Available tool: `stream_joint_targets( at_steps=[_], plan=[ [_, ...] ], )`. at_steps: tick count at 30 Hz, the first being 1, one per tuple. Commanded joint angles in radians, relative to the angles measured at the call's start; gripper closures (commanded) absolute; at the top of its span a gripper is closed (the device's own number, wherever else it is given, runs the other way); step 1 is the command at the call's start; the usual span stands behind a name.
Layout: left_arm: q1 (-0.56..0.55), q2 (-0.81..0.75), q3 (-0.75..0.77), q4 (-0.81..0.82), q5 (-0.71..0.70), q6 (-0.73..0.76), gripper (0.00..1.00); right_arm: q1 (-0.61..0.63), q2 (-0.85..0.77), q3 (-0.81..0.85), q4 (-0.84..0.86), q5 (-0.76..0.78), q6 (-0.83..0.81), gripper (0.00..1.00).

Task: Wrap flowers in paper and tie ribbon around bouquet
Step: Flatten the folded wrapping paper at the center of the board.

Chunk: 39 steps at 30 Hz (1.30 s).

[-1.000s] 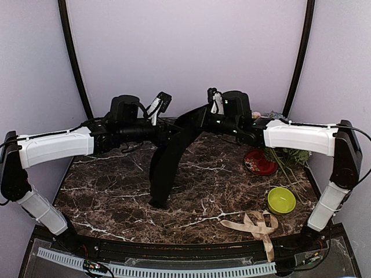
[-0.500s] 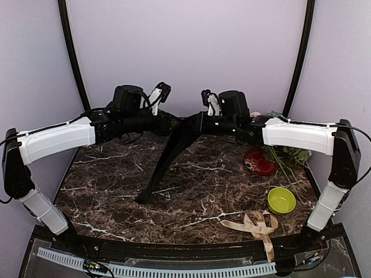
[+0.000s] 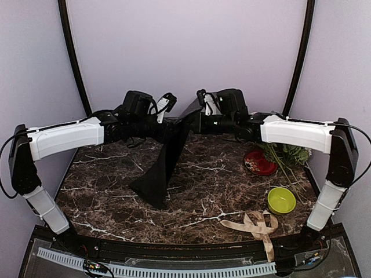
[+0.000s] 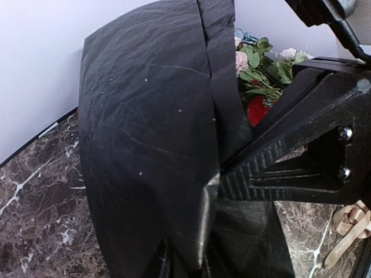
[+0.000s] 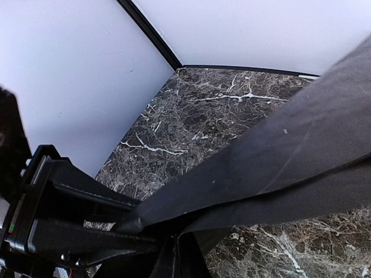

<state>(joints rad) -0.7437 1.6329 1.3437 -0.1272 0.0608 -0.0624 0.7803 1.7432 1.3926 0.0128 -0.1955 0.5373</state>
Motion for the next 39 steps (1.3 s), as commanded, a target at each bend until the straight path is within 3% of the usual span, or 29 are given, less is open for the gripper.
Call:
stream_joint_targets(
  at_steps=[1, 3, 16, 22, 29, 39],
  plan=[
    [0.007, -0.052, -0.048, 0.073, 0.003, -0.002, 0.94, -0.018, -0.004, 0.003, 0.017, -0.034, -0.022, 1.0],
    [0.02, -0.081, -0.083, 0.103, 0.021, -0.027, 1.0, -0.029, -0.016, -0.015, 0.009, -0.038, -0.025, 1.0],
    [0.271, -0.203, -0.104, 0.001, -0.007, -0.052, 1.0, -0.173, -0.229, -0.286, -0.049, -0.068, -0.033, 1.0],
    [0.39, -0.21, -0.148, 0.022, 0.069, -0.053, 1.0, -0.195, -0.289, -0.342, -0.137, -0.089, -0.064, 1.0],
    [0.486, -0.15, -0.202, 0.025, 0.063, -0.021, 1.0, -0.195, -0.349, -0.418, -0.19, -0.082, -0.065, 1.0],
    [0.488, 0.027, -0.226, 0.102, 0.017, 0.158, 1.0, -0.182, -0.359, -0.592, -0.067, -0.066, 0.057, 1.0]
  ],
)
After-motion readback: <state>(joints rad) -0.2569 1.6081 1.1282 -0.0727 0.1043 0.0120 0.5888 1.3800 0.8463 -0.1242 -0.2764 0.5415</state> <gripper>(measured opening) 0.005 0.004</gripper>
